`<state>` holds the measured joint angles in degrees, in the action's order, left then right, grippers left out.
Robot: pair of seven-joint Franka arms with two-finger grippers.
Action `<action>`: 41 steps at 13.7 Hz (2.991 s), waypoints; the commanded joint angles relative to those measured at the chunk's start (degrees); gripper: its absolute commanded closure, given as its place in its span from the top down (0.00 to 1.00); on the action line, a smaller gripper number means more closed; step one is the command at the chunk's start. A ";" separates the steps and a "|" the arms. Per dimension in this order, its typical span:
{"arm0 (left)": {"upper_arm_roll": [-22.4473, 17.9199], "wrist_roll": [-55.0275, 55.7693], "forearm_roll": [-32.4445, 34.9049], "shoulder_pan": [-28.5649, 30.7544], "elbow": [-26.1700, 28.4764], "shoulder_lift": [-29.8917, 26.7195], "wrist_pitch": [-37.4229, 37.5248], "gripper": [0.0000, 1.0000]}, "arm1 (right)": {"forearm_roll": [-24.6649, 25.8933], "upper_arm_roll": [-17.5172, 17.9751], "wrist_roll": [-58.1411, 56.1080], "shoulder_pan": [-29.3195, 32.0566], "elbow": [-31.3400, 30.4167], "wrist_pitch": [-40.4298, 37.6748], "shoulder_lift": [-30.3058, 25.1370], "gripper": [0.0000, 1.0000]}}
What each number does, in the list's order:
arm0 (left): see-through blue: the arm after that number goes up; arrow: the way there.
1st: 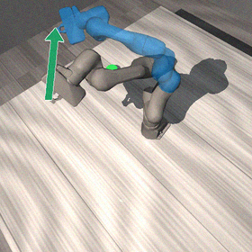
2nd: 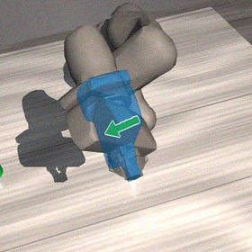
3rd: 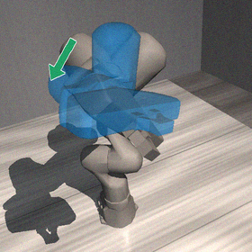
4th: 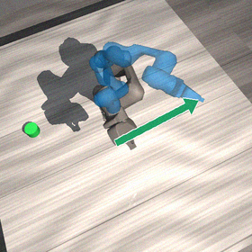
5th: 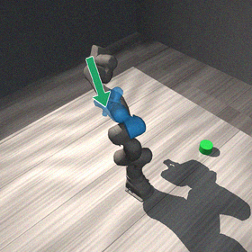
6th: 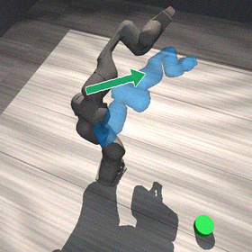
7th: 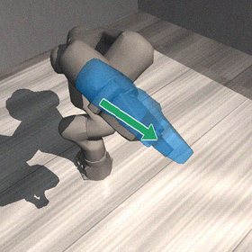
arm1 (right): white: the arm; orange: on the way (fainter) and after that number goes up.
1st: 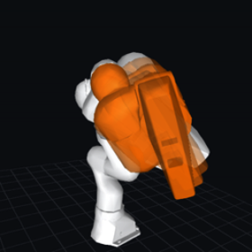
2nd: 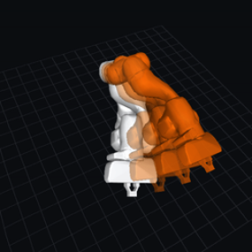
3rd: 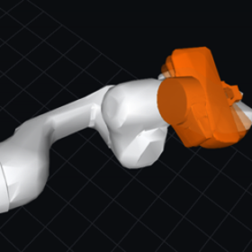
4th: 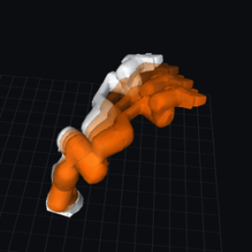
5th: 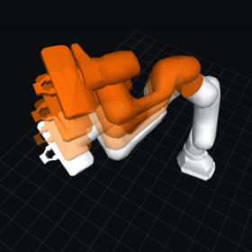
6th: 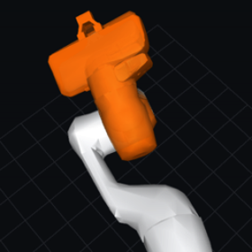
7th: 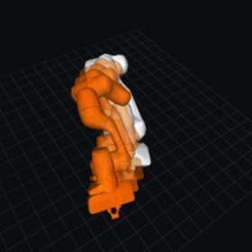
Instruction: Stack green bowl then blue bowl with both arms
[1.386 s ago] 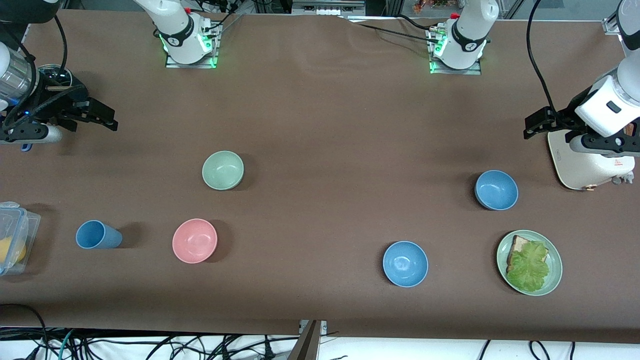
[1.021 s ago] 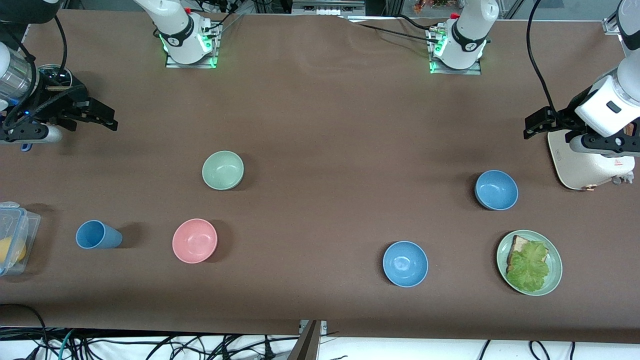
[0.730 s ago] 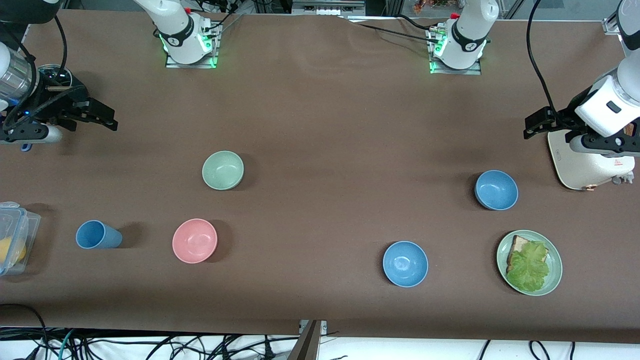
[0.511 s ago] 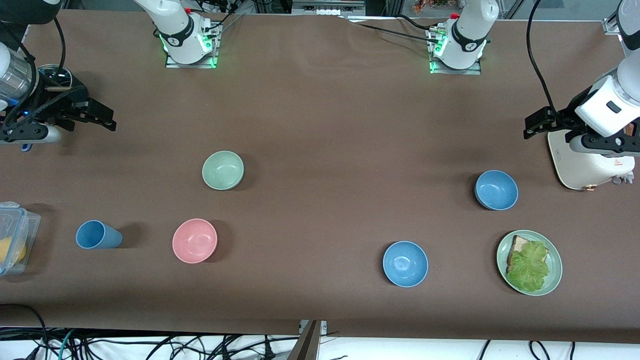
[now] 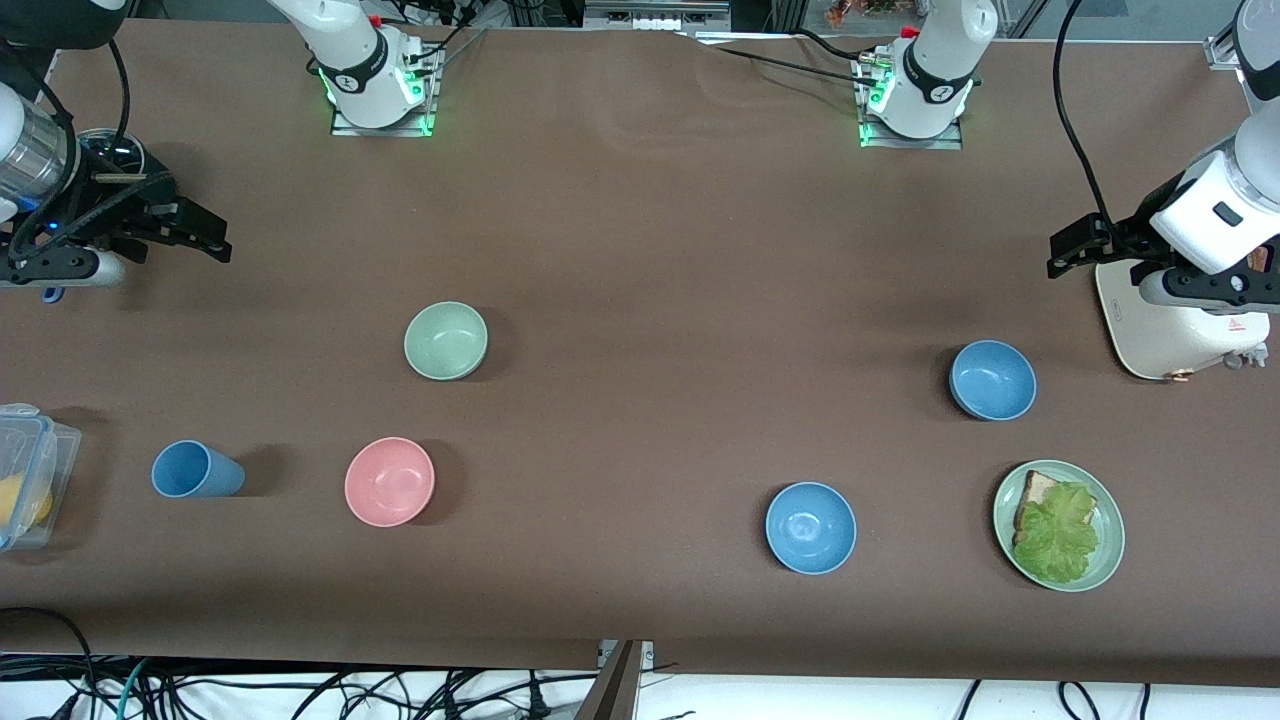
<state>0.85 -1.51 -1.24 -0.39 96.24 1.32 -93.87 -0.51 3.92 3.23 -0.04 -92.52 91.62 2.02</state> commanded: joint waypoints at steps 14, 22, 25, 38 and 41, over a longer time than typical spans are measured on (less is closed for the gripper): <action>-0.23 -0.16 0.98 -0.22 -0.70 0.09 0.45 1.00 | 0.34 0.04 0.28 0.48 1.46 -0.57 1.14 1.00; -0.23 -0.16 0.98 -0.22 -0.70 0.09 0.45 1.00 | 0.16 0.04 0.11 0.48 1.37 1.00 1.67 1.00; -0.23 -0.16 0.98 -0.22 -0.70 0.09 0.45 1.00 | 0.07 0.04 0.02 0.39 1.55 2.86 3.16 0.99; -0.23 -0.07 0.98 -0.22 -0.70 0.09 0.45 1.00 | -2.03 2.32 0.63 -6.72 -11.18 23.75 12.47 1.00; -0.23 0.02 0.98 -0.22 -0.70 0.09 0.45 1.00 | -2.12 2.41 1.07 -7.26 -12.86 26.50 16.95 1.00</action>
<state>0.79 -1.51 -1.24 -0.38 96.23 1.32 -93.87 -1.80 6.15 3.90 -7.40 -104.31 116.34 17.27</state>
